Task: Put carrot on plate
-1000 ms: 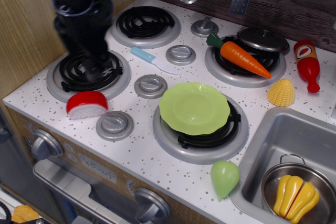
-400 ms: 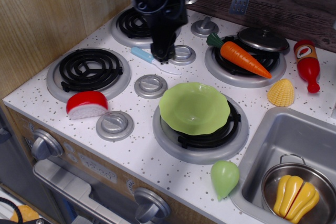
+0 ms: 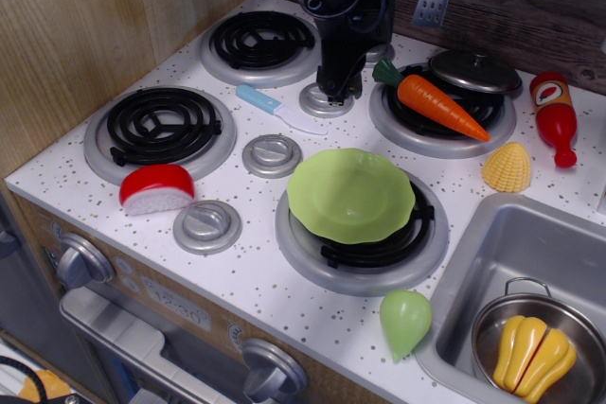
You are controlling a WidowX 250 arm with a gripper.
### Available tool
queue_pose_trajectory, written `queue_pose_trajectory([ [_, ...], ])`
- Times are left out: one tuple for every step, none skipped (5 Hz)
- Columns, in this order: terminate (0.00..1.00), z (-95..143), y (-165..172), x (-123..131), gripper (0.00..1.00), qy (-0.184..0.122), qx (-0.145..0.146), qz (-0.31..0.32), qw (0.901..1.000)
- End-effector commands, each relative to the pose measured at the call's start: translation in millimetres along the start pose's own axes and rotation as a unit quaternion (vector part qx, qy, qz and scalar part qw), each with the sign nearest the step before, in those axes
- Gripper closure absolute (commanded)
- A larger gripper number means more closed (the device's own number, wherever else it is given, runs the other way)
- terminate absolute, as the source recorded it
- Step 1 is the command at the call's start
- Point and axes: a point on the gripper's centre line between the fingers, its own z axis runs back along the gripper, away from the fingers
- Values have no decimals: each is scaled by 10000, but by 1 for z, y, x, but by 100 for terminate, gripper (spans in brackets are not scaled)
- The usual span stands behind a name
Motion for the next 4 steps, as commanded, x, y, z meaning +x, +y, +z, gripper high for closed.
queue_pose_trajectory([
  [0,-12,9,31,0,-792,-10,-495,9956],
  [0,-23,18,45,0,-1204,-255,-1069,9866],
  [0,-36,29,52,0,-1497,-355,-1444,9775],
  [0,-48,44,52,0,-1569,-663,-684,9830],
])
